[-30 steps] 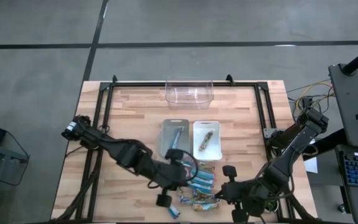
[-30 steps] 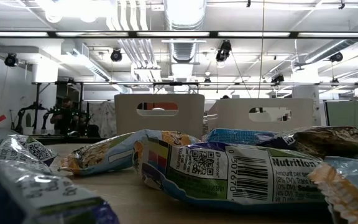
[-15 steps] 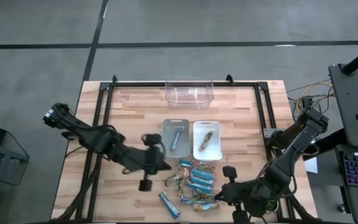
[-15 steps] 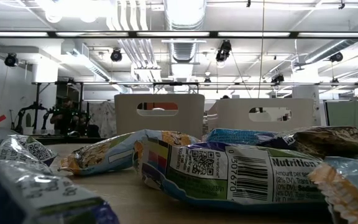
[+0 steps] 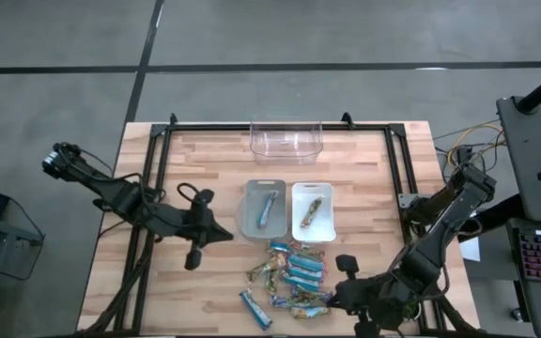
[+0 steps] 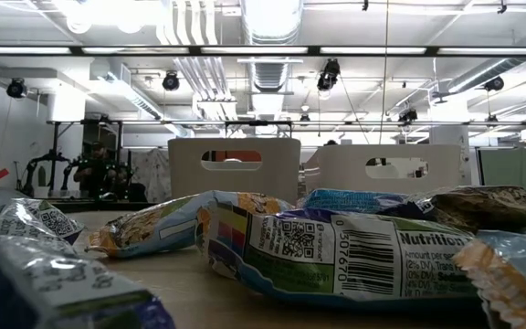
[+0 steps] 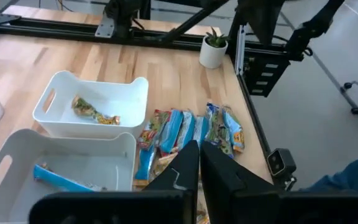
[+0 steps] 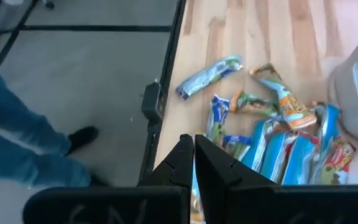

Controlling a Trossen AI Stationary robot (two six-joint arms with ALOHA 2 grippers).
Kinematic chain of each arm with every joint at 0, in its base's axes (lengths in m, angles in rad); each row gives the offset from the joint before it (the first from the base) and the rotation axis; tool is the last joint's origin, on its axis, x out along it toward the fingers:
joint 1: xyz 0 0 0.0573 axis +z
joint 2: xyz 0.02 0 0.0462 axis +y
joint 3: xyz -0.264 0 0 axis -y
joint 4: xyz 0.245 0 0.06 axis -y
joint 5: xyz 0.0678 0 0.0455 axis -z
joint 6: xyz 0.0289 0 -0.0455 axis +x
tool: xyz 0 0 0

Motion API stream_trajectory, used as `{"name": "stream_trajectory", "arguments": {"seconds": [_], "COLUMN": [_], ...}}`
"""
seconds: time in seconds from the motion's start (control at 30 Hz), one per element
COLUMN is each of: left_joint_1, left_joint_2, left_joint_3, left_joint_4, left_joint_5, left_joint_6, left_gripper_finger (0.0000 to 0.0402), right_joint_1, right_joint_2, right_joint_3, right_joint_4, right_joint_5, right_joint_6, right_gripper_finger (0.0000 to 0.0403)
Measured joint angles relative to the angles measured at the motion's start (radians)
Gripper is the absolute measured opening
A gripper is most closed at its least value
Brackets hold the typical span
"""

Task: Pick and place Granola Bars by type
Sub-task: Put the orange granola bar into the white bin

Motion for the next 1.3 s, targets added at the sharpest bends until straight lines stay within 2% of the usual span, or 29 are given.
{"name": "stream_trajectory", "arguments": {"seconds": [0.4,0.57,0.7,1.03,1.17,1.3], "left_joint_1": [0.0,0.0,0.0,0.0,0.0,0.0], "left_joint_2": [-0.02,-0.02,-0.021,-0.02,-0.02,-0.02], "left_joint_3": [-0.022,-0.022,-0.022,-0.022,-0.022,-0.022], "left_joint_4": [0.011,0.009,0.01,0.01,0.01,0.009], "left_joint_5": [-0.044,-0.053,-0.054,-0.081,-0.081,-0.107], "left_joint_6": [0.039,0.023,0.022,-0.004,-0.005,-0.006], "left_gripper_finger": [0.0,0.0,0.0,0.0,0.0,0.0], "right_joint_1": [-0.004,-0.01,-0.022,-0.039,-0.053,-0.074], "right_joint_2": [0.162,0.199,0.237,0.263,0.264,0.274], "right_joint_3": [0.023,0.023,0.023,0.023,0.022,0.02], "right_joint_4": [-0.044,-0.046,-0.071,-0.099,-0.097,-0.088], "right_joint_5": [-0.099,-0.207,-0.288,-0.291,-0.298,-0.302], "right_joint_6": [-0.002,-0.002,-0.001,0.001,0.002,-0.007], "right_gripper_finger": [0.0009,0.002,0.0062,0.0208,0.0231,0.0228]}}
